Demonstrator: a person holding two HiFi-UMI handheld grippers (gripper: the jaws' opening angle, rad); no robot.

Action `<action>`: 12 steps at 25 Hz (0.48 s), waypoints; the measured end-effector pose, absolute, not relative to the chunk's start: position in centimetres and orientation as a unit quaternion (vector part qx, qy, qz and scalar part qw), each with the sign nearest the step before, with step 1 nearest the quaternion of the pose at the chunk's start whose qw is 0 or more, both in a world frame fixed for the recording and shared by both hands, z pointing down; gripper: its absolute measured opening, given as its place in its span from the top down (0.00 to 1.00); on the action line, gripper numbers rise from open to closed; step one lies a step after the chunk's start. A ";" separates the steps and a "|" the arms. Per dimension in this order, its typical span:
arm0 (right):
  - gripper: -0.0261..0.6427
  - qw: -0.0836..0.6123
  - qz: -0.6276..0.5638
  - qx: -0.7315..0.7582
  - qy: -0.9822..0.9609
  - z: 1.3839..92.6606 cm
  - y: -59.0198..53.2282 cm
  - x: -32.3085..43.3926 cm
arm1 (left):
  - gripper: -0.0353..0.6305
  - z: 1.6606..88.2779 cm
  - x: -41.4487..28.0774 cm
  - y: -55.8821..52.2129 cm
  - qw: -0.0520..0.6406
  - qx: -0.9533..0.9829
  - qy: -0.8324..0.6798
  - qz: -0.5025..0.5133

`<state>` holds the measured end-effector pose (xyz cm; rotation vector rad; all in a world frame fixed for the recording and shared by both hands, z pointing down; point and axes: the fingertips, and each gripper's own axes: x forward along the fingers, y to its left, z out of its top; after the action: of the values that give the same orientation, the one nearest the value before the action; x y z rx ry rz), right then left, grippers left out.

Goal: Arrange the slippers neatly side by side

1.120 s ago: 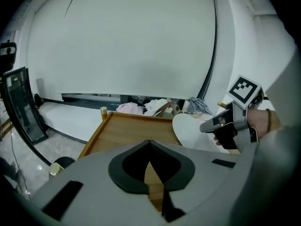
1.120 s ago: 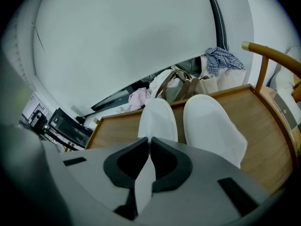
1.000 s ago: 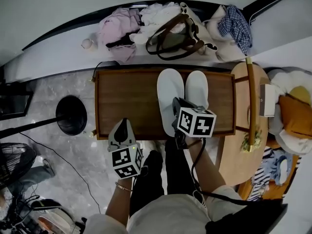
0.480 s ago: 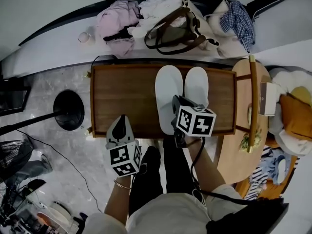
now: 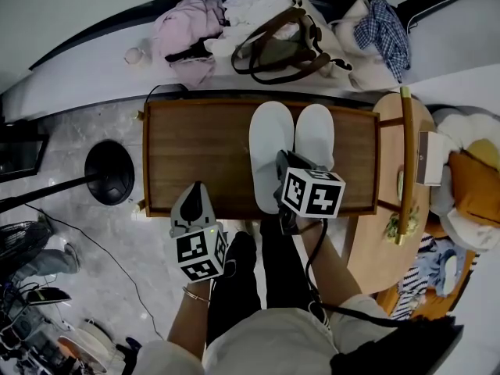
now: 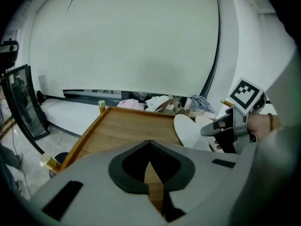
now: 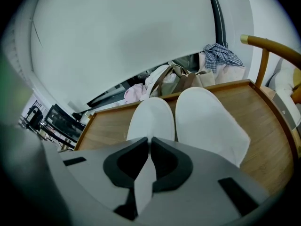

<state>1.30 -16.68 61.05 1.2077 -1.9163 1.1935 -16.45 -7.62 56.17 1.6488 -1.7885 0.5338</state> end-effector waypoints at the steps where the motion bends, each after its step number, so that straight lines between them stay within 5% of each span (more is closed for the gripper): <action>1: 0.89 0.287 0.446 0.451 -0.718 61.1 -16.7 1.3 | 0.94 56.2 -16.4 -7.6 0.320 0.627 -0.681 0.203; 12: 0.89 0.288 0.438 0.440 -0.729 60.8 -16.6 1.4 | 0.94 55.5 -16.2 -7.4 0.315 0.623 -0.689 0.195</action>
<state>1.36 -16.57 60.81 1.1749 -1.9477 1.1701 -16.18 -7.39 55.48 1.6409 -1.8158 0.5133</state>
